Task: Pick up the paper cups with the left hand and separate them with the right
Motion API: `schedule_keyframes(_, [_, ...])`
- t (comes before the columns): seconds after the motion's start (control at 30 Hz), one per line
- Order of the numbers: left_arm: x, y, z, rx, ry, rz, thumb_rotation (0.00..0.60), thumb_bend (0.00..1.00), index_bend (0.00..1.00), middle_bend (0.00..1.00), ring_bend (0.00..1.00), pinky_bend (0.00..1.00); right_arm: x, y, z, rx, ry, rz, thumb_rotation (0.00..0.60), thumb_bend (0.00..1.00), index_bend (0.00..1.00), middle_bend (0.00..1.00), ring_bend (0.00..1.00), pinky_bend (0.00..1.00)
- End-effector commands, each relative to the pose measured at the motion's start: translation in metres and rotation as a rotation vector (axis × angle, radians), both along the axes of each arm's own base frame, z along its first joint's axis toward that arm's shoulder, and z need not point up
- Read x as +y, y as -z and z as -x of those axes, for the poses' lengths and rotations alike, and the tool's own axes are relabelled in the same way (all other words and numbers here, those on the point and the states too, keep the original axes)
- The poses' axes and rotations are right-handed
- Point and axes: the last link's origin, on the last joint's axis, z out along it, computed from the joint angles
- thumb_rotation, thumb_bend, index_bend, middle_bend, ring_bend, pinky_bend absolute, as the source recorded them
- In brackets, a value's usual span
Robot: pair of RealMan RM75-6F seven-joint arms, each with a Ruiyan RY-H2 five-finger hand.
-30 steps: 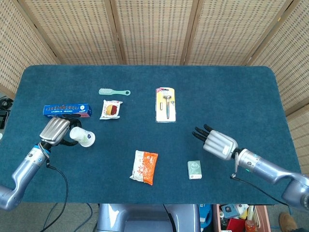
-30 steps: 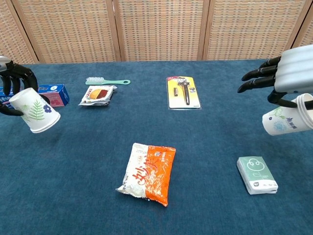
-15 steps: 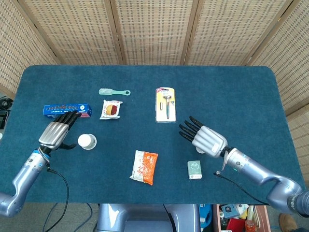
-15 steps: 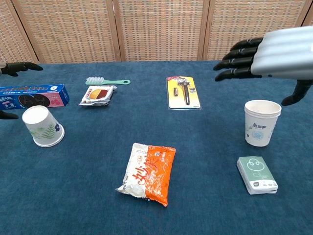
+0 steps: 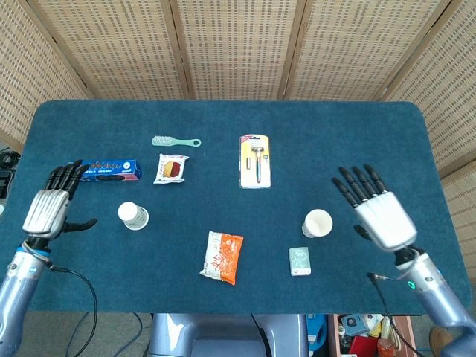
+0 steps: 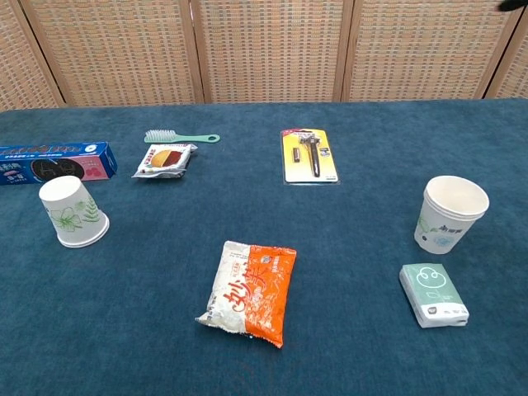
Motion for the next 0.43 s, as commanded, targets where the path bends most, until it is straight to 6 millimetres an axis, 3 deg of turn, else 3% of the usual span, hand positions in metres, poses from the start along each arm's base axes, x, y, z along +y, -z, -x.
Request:
schedule_keyframes(0.03, [-0.038,-0.016,0.004,-0.014,-0.048,-0.08,0.6,0.13,0.0,0.0,0.0,0.0,0.039,-0.003,0.047,-0.19,0.166,0.082,0.6,0.0,0.0,0.0,0.0,0.0])
schedule_keyframes(0.23, [-0.061,-0.02,0.006,0.002,-0.048,-0.096,0.6,0.13,0.0,0.0,0.0,0.0,0.064,0.006,0.076,-0.285,0.238,0.122,0.6,0.0,0.0,0.0,0.0,0.0])
schedule_keyframes(0.43, [-0.069,-0.018,0.011,0.016,-0.043,-0.086,0.6,0.13,0.0,0.0,0.0,0.0,0.078,0.011,0.086,-0.31,0.248,0.137,0.6,0.0,0.0,0.0,0.0,0.0])
